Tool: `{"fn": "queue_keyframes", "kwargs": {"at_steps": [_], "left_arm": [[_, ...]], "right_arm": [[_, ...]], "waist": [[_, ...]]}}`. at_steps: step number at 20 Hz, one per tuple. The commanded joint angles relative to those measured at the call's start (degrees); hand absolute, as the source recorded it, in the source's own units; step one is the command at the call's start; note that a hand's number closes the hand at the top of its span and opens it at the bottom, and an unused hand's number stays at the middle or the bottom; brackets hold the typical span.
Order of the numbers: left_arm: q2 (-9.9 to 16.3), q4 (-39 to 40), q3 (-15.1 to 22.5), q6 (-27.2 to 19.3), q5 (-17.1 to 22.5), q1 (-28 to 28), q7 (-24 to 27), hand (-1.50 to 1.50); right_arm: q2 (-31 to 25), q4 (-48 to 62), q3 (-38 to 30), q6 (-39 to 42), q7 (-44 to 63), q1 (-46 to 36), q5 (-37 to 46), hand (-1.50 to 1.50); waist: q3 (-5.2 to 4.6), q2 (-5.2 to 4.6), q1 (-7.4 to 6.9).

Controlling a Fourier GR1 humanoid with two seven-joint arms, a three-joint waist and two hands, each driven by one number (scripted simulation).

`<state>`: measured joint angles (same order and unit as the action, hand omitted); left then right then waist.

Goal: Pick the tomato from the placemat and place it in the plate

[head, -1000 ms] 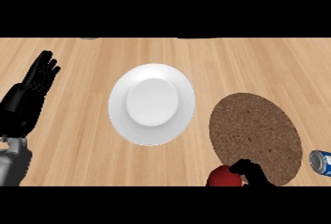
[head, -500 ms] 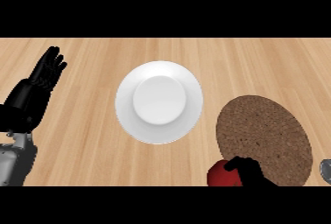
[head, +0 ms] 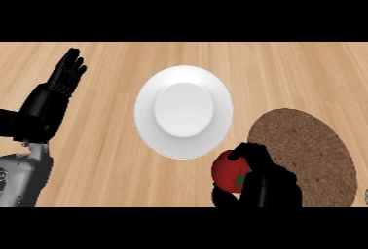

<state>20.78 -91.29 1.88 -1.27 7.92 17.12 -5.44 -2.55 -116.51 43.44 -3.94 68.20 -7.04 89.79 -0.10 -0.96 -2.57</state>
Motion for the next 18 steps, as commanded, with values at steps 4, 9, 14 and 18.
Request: {"fn": "queue_keyframes", "kwargs": {"at_steps": [4, 9, 14, 18], "left_arm": [[0.0, 0.4, -0.3, 0.3, 0.6, 3.2, -2.1, 0.00], [-0.8, 0.9, 0.8, 0.5, -0.5, 2.7, -1.0, 0.00], [-0.7, 1.8, 0.8, 1.8, 0.2, 3.4, -1.0, 0.00], [-2.5, 1.9, 1.6, -0.4, -1.5, 3.5, 0.1, 0.00]], "right_arm": [[2.5, 12.7, -10.1, -4.1, 12.8, -14.9, -11.3, 1.50], [2.5, 27.0, -17.6, -6.2, 10.7, -24.5, -16.0, 1.50], [2.5, 41.8, -19.4, -10.5, 9.9, -31.2, -21.6, 1.50], [2.5, 45.7, -24.7, -19.3, 8.4, -33.2, -24.7, -1.50]], "waist": [[0.08, -0.18, -1.25], [0.09, -0.05, -1.43], [0.09, -0.43, -2.92], [0.19, -0.55, -2.84]]}}
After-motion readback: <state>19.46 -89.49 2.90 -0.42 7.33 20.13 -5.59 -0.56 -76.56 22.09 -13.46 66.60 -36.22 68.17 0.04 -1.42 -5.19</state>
